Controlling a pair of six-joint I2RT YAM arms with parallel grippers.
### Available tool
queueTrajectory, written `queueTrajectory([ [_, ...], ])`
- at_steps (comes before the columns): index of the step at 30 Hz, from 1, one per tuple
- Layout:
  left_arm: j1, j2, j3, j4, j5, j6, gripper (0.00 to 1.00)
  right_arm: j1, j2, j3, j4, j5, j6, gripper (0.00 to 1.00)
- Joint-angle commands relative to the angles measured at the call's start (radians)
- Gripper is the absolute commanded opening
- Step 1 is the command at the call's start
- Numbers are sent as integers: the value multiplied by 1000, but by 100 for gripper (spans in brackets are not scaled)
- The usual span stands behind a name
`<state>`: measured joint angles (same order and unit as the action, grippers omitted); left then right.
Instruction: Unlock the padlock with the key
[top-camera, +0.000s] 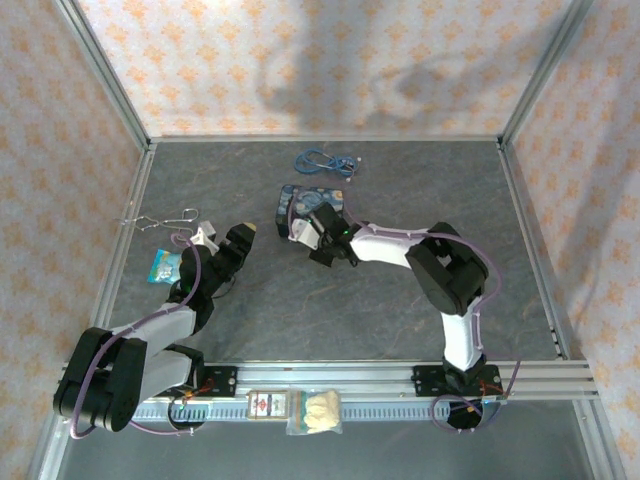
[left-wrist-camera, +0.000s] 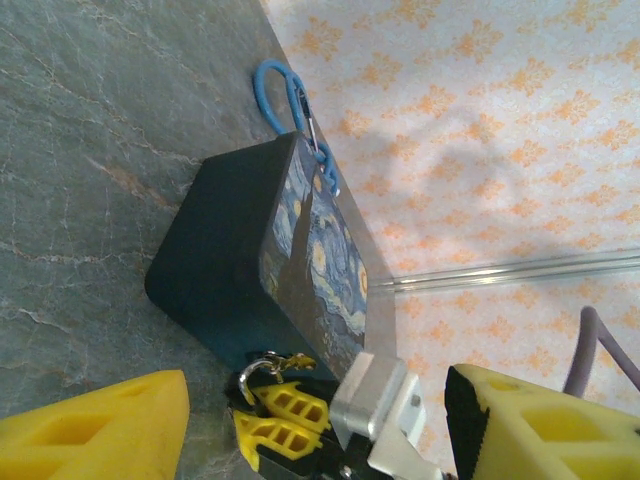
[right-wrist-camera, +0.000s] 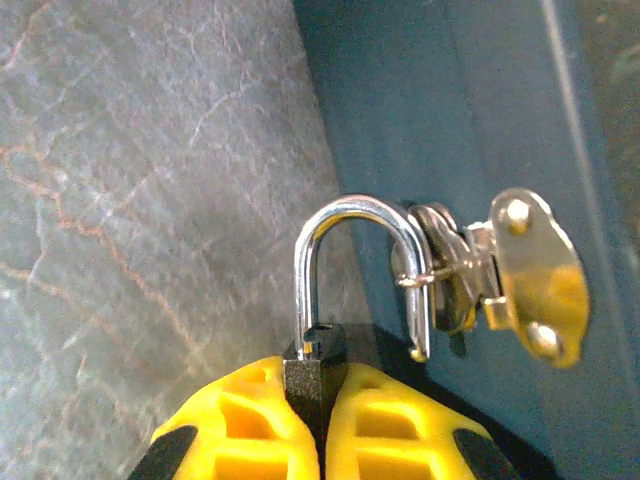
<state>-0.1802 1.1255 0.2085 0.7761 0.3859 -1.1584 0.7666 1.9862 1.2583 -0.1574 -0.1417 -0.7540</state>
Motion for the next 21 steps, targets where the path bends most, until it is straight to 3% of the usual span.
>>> queueTrajectory([
  [1,11,-12,-16,30,10,-11,66,-5,48,72,-110,-55,-40,0],
  [6,10,-13,-36,39,20,-8,64,-33,113,215,-241,-208,-8,0],
  [12,-11,17,-67,88,3,-1,57,-35,161,282,-302,-270,29,0],
  [21,-166,336,-46,494,-94,-50,43,-38,137,263,-286,-401,94,0],
])
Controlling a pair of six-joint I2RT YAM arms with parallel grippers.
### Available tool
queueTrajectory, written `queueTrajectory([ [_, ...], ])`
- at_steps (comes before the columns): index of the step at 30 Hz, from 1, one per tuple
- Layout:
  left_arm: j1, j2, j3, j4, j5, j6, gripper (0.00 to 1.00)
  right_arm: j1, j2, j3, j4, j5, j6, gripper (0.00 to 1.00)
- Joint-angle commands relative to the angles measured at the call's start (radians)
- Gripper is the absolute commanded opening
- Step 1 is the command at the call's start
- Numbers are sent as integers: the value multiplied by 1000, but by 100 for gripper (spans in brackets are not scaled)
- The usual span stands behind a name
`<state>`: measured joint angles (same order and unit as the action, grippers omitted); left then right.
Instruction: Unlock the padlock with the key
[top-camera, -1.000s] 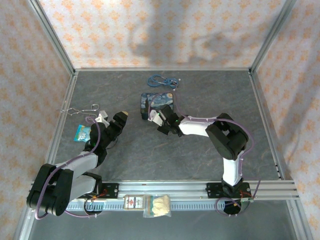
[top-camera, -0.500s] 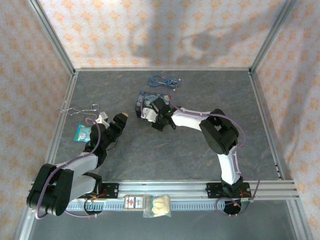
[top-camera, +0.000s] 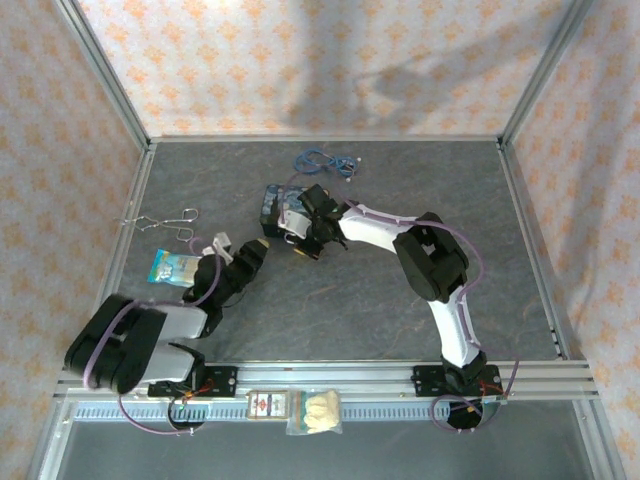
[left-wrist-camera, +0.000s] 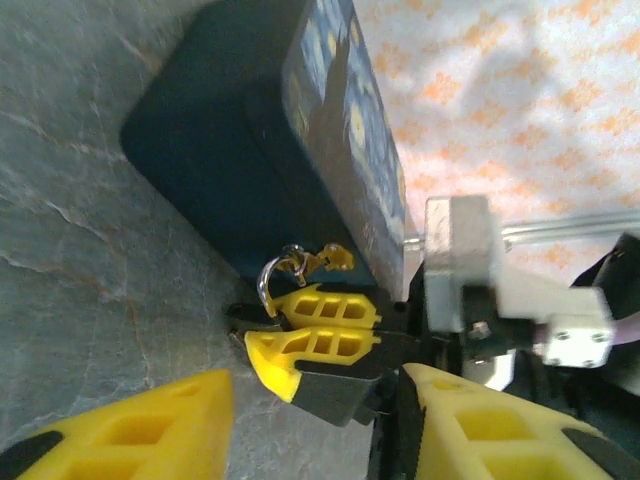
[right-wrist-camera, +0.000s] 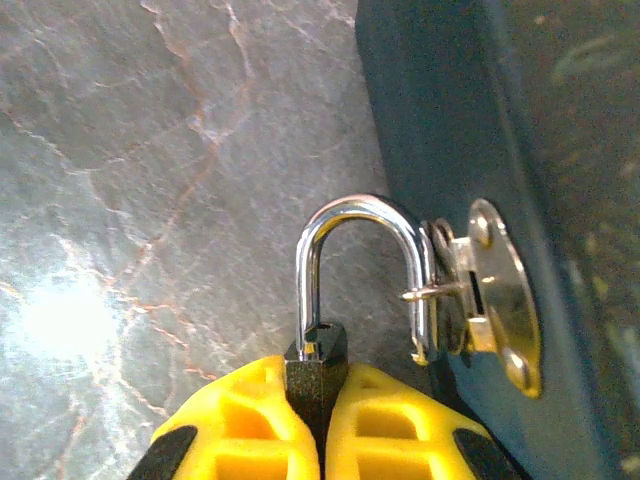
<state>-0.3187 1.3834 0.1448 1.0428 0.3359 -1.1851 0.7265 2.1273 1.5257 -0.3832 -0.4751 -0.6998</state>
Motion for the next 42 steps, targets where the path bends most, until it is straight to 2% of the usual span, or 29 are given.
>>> queueTrajectory([
  [1,-39,126,26,287,-47,-29,41,2,-3,-6,-64,-71,46,0],
  [4,-52,241,52,416,-51,-56,37,3,-3,-9,-66,-77,58,0],
  [12,-82,446,103,587,-60,-108,33,1,-21,-32,-26,-121,98,0],
  [23,-84,447,54,454,-111,-108,38,-4,-33,-33,0,-182,128,0],
  [29,-84,518,100,527,-102,-137,37,-7,-43,-37,-8,-204,136,0],
  [33,-87,563,145,535,-84,-144,28,-7,-42,-42,-4,-222,146,0],
  [41,-87,578,148,535,-86,-137,0,-7,-48,-38,10,-222,168,0],
  [42,-88,581,146,539,-87,-138,0,-7,-55,-40,13,-212,178,4],
])
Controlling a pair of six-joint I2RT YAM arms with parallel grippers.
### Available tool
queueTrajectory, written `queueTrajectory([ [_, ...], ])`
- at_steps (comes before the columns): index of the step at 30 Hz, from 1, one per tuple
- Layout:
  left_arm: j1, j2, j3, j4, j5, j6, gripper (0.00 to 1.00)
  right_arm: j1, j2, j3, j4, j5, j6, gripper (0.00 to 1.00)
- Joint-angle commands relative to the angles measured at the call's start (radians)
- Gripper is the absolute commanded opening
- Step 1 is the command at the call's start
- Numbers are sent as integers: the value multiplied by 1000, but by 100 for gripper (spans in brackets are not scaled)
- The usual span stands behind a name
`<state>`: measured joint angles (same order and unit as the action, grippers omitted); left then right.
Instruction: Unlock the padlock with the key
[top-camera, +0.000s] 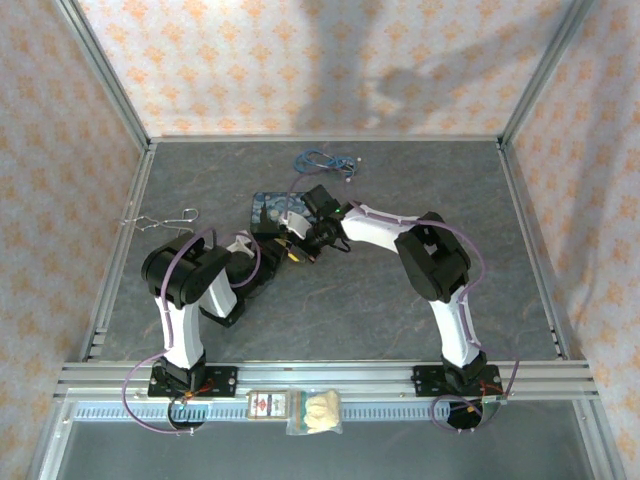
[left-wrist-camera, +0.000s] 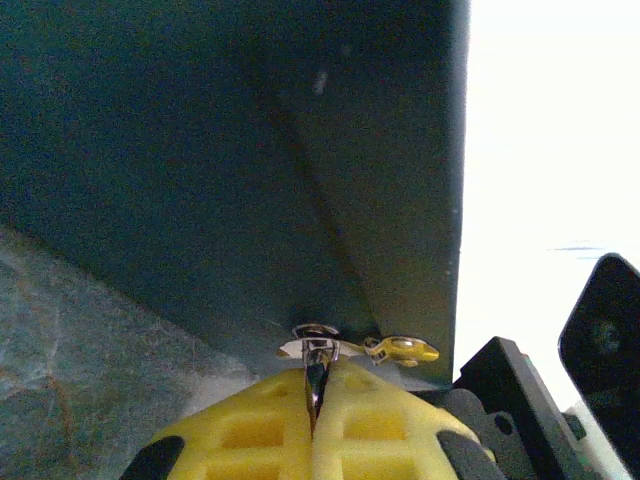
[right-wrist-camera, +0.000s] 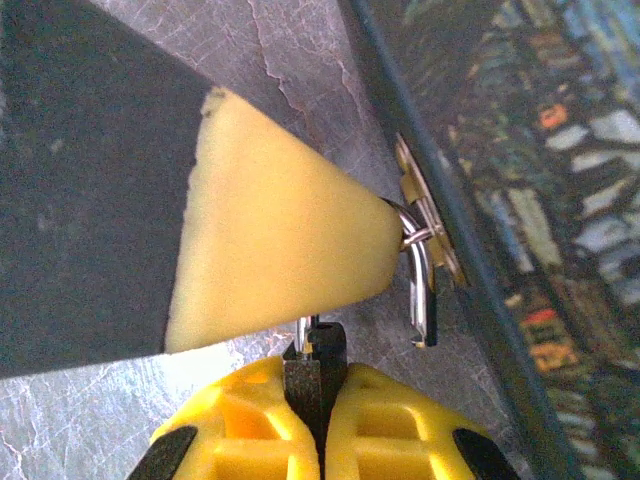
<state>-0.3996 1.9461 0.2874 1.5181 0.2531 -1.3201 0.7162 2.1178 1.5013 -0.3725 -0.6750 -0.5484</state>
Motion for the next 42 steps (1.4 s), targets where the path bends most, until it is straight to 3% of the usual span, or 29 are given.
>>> queueTrajectory([
  [1,-7,22,2,67,-5,-5,0,3,-54,-21,5,-1,37,14],
  [4,-7,34,-1,84,-4,-9,0,3,-107,-70,25,17,82,34],
  [11,-7,43,3,87,38,8,0,-21,-260,-182,36,44,288,61],
  [15,-7,37,-20,91,63,16,0,-50,-306,-202,88,191,462,78],
  [17,-7,34,-37,100,66,16,0,-56,-298,-178,117,266,553,100],
  [21,-7,34,-61,113,61,16,0,-67,-224,-103,184,373,734,100],
  [29,-7,26,-63,110,65,11,0,-67,-24,83,166,397,818,100],
  [35,-7,13,-79,104,16,0,0,-67,-22,13,221,454,912,100],
  [42,-8,10,-110,157,-129,-67,0,-66,-98,-176,329,531,1088,100],
])
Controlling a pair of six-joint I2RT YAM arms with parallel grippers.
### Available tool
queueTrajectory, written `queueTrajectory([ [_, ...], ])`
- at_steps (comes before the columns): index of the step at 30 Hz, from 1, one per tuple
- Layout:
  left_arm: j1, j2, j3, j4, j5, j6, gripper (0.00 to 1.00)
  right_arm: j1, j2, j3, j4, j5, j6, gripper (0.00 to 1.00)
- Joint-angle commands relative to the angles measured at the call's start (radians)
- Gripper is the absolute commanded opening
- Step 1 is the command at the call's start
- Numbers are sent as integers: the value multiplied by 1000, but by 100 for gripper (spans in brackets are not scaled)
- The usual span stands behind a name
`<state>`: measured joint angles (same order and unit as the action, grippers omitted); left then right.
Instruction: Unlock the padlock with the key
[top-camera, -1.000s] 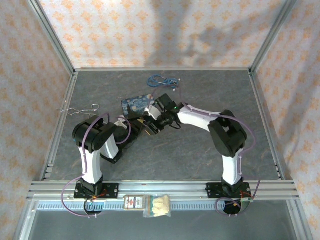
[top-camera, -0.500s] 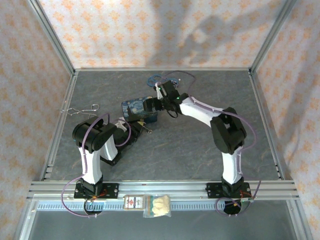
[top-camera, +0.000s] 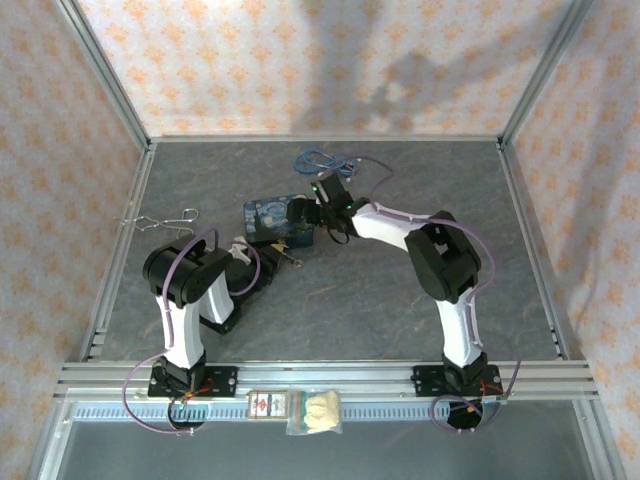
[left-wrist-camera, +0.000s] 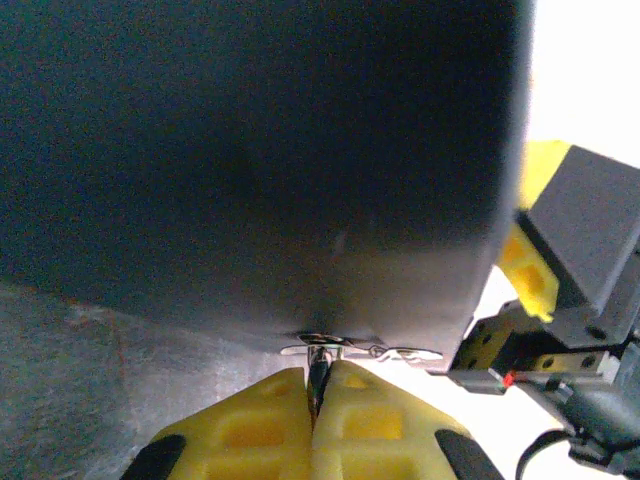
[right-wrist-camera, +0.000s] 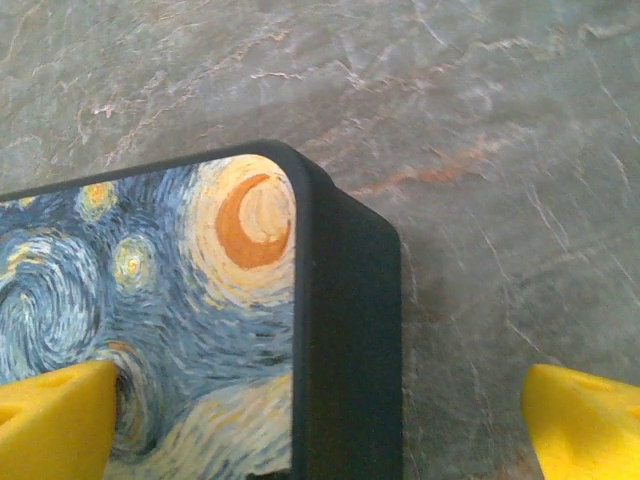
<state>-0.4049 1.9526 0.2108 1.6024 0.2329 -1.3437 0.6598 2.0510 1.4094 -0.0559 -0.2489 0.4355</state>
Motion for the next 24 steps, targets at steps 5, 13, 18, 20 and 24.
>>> queueTrajectory([
  [5,-3,4,-50,109,-203,-83,0,-9,-63,-173,68,125,148,100],
  [13,-1,-24,-89,116,-291,-123,0,-9,-65,-180,64,166,147,100],
  [18,4,-23,-100,125,-282,-121,0,-9,-64,-182,64,181,147,100],
  [20,10,-36,-112,127,-278,-114,0,-9,-64,-184,66,187,146,100],
  [24,21,-108,-123,83,-229,-74,0,-9,-63,-160,75,160,124,100],
])
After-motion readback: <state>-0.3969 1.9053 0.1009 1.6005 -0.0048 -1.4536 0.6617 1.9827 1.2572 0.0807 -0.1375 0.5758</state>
